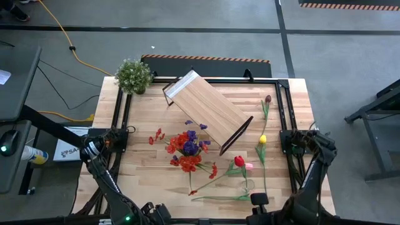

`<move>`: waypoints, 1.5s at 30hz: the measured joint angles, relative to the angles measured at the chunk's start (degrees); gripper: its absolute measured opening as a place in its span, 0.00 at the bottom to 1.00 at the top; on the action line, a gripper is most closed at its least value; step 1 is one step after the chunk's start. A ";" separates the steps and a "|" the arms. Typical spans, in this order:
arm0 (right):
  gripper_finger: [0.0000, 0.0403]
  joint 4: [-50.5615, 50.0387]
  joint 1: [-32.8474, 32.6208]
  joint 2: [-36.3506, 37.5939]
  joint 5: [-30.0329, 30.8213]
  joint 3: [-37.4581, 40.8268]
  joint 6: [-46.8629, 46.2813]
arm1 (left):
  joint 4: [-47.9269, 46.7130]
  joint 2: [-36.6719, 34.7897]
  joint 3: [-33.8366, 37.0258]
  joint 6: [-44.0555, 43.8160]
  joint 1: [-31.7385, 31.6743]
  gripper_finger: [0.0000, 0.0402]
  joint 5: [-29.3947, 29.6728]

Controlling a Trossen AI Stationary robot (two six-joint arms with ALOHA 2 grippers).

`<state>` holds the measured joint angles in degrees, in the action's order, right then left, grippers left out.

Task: Pick and place flowers into a vace then onto a shelf
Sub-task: Put the orange tulip into the right transparent vase

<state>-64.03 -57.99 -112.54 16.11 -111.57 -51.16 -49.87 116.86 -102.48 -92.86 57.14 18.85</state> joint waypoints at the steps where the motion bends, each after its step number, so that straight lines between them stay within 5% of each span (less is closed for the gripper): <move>1: 0.34 -0.07 0.13 -0.60 0.03 0.00 -0.01 | -0.21 0.00 0.00 0.00 -0.02 0.36 0.02; 35: 0.34 2.98 6.78 -11.95 -1.87 0.00 -22.05 | -15.27 0.00 0.00 7.71 0.64 0.36 -1.41; 45: 0.34 3.35 5.14 -12.52 2.93 0.00 -26.60 | -17.36 0.00 0.00 9.06 0.64 0.36 -1.27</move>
<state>-60.68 -52.85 -125.05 19.04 -111.57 -77.75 -67.23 116.86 -102.48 -83.79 57.78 17.58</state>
